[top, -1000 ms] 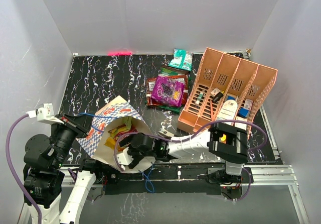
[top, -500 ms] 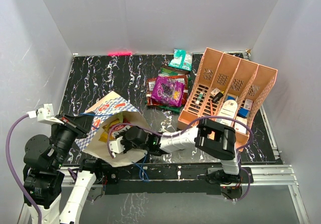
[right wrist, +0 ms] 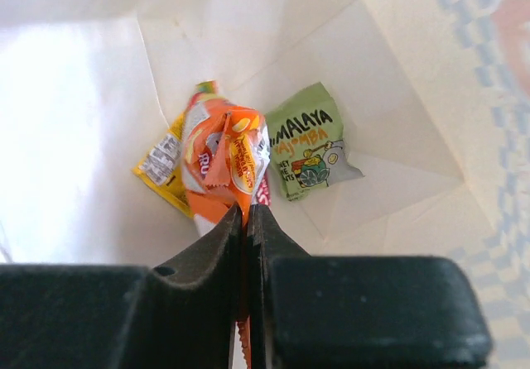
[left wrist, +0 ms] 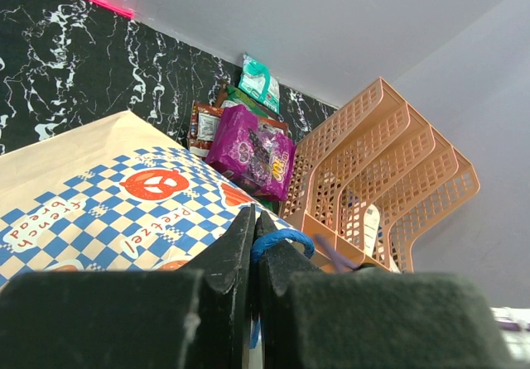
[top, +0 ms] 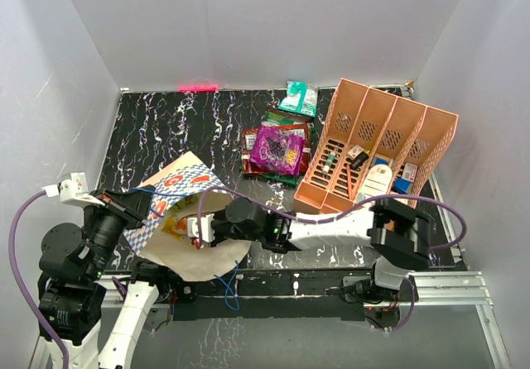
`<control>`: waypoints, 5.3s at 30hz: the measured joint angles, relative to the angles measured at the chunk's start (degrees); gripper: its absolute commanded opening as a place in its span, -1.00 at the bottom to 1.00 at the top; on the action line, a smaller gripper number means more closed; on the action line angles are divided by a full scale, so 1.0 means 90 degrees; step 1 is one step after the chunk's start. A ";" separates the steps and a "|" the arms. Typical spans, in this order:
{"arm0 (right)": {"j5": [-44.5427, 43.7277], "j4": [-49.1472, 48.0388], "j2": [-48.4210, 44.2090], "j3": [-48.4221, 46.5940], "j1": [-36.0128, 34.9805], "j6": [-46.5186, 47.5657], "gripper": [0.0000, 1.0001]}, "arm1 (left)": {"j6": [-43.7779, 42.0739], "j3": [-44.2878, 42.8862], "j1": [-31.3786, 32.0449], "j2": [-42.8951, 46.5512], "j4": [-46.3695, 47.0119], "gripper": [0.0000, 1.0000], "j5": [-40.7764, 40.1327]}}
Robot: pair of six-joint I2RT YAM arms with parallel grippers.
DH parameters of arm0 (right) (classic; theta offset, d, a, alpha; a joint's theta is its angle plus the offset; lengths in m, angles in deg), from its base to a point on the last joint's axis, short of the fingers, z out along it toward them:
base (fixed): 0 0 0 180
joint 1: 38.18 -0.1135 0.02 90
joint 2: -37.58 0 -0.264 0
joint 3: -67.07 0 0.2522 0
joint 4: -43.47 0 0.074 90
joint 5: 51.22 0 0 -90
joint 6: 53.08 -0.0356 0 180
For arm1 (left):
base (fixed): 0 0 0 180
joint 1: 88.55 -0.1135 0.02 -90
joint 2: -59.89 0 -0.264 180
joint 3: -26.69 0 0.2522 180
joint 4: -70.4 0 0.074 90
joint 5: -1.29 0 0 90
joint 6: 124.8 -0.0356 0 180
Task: Take the snacks out of the paper bag
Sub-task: Take out the snack from the paper bag, then place the snack at the center of the board, then take out the snack from the paper bag.
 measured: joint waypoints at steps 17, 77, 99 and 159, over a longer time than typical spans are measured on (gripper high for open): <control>0.0770 0.0413 -0.2793 0.1035 -0.0005 -0.1982 -0.85 | 0.0146 0.0000 0.0000 -0.0104 -0.0296 -1.00 -0.0534; -0.0991 -0.0214 0.1428 -0.1715 0.5013 0.1965 -0.85 | -0.0061 -0.0073 0.0000 0.0279 0.0032 -1.00 0.0670; -0.0408 0.0561 0.0301 -0.0663 0.4816 -0.0372 0.14 | 0.0435 0.0680 0.0000 0.0544 0.0561 -1.00 0.1268; -0.0644 -0.2171 0.1889 -0.0136 -0.0075 -0.3167 0.54 | 0.0724 0.0930 0.0000 0.0444 0.0784 -1.00 0.1394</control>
